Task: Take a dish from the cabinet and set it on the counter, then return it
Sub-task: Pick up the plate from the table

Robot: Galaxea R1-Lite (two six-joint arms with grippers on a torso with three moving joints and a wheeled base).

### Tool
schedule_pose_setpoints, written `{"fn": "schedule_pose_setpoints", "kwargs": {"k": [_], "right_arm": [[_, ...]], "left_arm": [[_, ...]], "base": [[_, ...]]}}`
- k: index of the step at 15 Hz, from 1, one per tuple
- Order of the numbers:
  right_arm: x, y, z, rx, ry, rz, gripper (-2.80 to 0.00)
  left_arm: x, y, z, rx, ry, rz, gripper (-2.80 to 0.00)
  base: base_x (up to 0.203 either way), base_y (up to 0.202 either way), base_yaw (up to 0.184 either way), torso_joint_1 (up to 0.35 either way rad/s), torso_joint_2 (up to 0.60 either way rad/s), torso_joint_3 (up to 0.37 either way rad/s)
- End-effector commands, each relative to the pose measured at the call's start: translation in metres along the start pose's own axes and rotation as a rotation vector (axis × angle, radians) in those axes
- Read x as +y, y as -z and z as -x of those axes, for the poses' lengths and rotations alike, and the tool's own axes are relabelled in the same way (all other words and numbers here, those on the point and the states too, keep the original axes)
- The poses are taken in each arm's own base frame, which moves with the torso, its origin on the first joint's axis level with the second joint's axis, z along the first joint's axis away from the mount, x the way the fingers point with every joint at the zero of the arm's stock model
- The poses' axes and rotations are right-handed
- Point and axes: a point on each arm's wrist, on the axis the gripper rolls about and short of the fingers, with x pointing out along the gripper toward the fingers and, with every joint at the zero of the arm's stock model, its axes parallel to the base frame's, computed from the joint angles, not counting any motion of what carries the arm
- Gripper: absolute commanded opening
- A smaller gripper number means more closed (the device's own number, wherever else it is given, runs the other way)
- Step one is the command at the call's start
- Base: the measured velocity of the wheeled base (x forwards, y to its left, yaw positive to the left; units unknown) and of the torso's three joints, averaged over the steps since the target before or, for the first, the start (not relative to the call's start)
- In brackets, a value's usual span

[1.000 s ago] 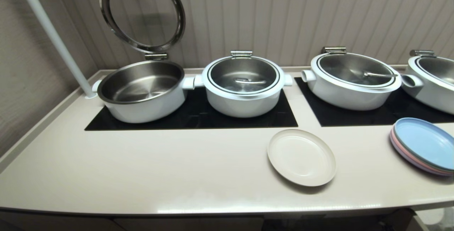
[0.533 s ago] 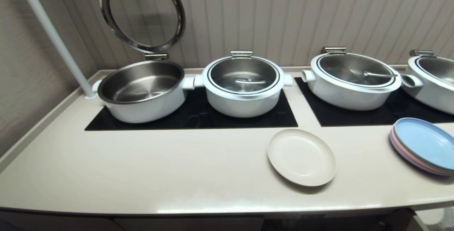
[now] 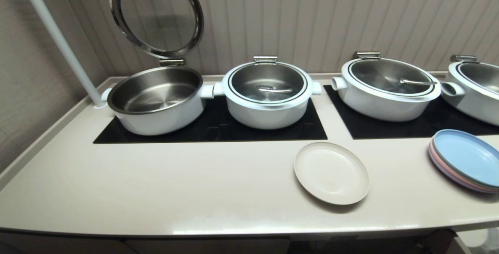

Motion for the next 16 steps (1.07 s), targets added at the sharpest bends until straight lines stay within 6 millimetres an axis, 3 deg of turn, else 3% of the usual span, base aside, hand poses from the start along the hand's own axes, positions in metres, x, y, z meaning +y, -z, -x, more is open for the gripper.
{"fn": "schedule_pose_setpoints", "kwargs": {"k": [1,16], "right_arm": [[0.0000,0.0000,-0.0001,0.001,0.000,0.001,-2.80],[0.0000,0.0000,-0.0001,0.001,0.002,-0.007,-2.80]], "left_arm": [[0.0000,0.0000,0.0000,0.000,0.000,0.000,-2.80],[0.0000,0.0000,0.0000,0.000,0.000,0.000,-2.80]], "base": [[0.000,0.000,0.000,0.000,0.00,0.000],[0.000,0.000,0.000,0.000,0.00,0.000]]}}
